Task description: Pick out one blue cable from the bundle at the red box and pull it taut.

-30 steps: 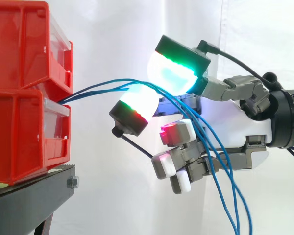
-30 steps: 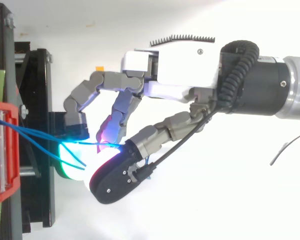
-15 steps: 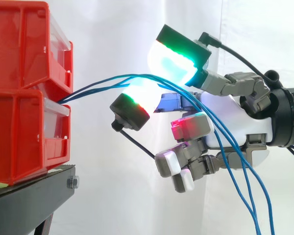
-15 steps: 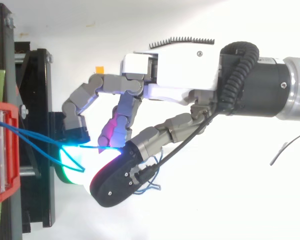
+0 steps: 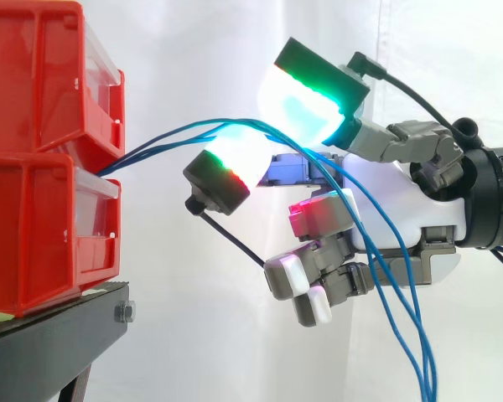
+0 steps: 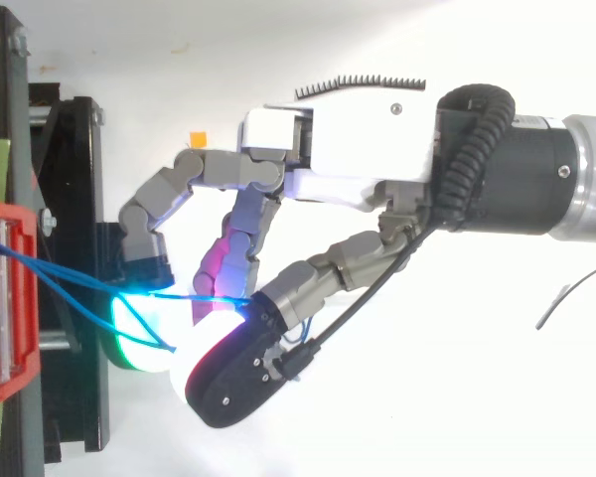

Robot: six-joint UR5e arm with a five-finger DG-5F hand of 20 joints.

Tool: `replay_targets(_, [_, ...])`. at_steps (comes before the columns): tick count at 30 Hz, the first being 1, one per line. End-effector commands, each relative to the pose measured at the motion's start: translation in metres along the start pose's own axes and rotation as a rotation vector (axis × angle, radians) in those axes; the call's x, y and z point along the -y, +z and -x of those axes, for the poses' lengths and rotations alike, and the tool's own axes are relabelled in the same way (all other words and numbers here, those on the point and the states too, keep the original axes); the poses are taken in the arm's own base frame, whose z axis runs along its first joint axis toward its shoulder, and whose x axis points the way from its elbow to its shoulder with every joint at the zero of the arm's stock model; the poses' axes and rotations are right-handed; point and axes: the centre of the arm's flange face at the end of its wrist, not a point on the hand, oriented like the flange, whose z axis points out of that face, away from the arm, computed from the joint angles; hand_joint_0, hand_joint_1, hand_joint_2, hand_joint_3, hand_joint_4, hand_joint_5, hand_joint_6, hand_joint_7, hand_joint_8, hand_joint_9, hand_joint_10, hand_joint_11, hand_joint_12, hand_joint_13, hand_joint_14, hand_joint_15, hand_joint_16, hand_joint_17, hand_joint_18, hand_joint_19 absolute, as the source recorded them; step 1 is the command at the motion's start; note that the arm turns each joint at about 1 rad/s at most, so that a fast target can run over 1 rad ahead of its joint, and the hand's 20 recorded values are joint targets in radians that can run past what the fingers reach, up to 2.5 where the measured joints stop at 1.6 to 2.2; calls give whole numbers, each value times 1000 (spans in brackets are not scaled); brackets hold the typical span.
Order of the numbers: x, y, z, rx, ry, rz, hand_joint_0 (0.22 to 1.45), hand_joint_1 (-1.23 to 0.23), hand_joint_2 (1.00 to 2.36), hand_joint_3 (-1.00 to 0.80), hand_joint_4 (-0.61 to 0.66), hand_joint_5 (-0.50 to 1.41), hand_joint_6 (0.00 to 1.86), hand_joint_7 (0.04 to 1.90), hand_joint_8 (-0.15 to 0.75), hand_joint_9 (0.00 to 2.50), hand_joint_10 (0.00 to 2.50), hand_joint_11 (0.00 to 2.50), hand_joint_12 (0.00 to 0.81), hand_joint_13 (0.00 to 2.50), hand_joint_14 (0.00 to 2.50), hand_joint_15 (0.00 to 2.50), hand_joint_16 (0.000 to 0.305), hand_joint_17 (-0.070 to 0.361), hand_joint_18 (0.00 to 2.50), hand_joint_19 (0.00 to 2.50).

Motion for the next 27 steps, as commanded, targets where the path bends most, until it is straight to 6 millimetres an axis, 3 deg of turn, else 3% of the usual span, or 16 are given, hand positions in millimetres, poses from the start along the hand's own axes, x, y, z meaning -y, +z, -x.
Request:
replay_targets(1, [0,0,-1,0,0,-1,571,-683,1002,-479,-221,-66,824,904,201,1288,31,774,295,1009,28,700,44,99,803,828])
replay_targets(8, [0,0,-1,0,0,1,563,-587,1000,-500,-212,-53,727,991,189,1268,30,763,301,989,28,694,45,101,751,833])
replay_targets(27, [2,0,0,3,-2,-4,408,-739,1000,-500,-191,-3,618,1158,228,1342,26,692,329,1052,22,650,55,124,856,775])
